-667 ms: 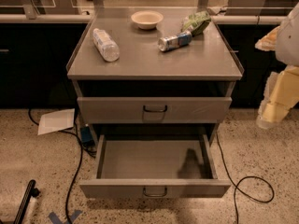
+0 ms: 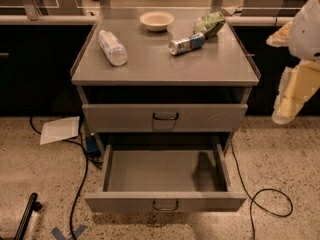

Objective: Place redbull can into middle drawer

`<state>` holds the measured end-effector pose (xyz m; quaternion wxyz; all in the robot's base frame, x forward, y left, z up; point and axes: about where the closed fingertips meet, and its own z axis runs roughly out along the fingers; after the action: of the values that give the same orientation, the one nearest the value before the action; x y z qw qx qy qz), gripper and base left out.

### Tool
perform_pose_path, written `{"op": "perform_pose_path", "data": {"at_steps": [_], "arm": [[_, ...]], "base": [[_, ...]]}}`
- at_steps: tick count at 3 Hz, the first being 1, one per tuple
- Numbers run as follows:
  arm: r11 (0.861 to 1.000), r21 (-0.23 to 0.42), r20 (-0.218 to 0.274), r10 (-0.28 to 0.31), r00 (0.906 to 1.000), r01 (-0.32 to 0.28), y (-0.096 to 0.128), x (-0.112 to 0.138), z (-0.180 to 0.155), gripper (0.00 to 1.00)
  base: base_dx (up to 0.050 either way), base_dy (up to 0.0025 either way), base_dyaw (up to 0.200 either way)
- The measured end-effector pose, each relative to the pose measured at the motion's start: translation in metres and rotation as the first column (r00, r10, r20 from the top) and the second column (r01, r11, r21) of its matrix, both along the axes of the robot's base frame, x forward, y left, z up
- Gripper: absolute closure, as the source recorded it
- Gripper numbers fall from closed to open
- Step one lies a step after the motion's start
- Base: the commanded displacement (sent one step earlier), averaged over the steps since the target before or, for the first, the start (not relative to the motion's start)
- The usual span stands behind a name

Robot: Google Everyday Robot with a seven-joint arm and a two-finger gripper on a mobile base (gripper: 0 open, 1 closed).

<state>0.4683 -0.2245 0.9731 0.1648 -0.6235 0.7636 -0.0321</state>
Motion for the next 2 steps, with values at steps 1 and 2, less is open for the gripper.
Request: {"op": "perform_pose_path", "data": {"at_steps": [1, 2], "arm": [[0.995, 0.016, -0.031, 0.099, 0.9946, -0.099, -0.007, 0.053, -0.015, 0.0], [0.985, 0.044, -0.022, 0.168, 0.9855, -0.167, -0.005, 0.106, -0.023, 0.0]], "base": [[0.0, 0.0, 0.0], [0.0, 0.0, 0.0]]}}
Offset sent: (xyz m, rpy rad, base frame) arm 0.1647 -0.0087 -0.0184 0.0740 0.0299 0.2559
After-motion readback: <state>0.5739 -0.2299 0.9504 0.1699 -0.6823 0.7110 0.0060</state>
